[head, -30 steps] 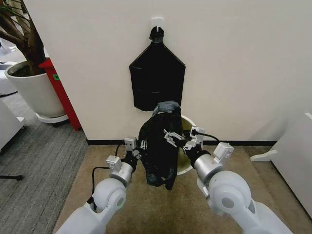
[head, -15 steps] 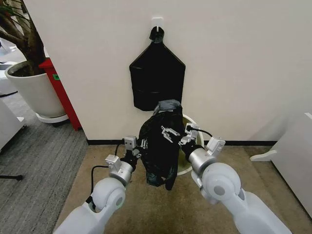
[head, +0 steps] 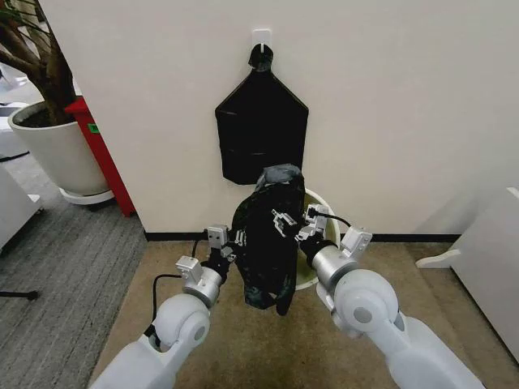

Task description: Place the garbage bag over the trash bin.

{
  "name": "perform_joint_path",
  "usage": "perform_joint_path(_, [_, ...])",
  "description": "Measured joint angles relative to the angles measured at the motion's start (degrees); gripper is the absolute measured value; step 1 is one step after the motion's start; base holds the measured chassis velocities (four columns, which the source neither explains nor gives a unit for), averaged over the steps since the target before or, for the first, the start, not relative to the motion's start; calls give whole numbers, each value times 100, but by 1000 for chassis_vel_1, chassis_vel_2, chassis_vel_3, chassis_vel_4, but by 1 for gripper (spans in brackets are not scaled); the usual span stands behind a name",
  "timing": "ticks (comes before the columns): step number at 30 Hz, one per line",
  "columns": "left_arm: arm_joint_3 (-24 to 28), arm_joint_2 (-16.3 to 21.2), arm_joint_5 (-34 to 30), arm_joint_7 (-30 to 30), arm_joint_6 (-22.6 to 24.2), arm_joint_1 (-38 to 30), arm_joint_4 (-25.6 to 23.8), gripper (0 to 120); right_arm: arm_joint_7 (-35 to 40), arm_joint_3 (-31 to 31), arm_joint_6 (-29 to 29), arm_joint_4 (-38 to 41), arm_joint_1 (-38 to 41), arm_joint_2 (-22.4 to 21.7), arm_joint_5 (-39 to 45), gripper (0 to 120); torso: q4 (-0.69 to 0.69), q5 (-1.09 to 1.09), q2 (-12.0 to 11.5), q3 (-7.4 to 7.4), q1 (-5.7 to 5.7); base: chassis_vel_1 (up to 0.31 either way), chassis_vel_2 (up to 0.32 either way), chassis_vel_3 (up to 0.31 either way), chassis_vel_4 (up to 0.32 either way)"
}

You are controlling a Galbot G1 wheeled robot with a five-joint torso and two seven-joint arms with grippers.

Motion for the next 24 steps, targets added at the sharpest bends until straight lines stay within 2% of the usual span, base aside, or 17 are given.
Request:
perform_joint_path(1, [0,0,0,0,0,0,0,3,0,0,0,0,0,0,0,23,0,0,0,0,0,0,0,0,0])
perform_joint_path(6, [-1,-44,0,-15,5,-18,27,3,-1,-5,7,51,0,-9,-9,1,0,0,0,0,0,0,0,0,0])
perform_joint_path(7, [-1,-54,0,-26,6,-21,38,3,5,-5,8,75,0,-14,-10,0,0,0,0,0,0,0,0,0,0])
perform_joint_path(24, [-59,-187,24,-285,84,-64,247,3,154,319,7,646,-248,-255,-75,0,0,0,0,0,0,0,0,0,0])
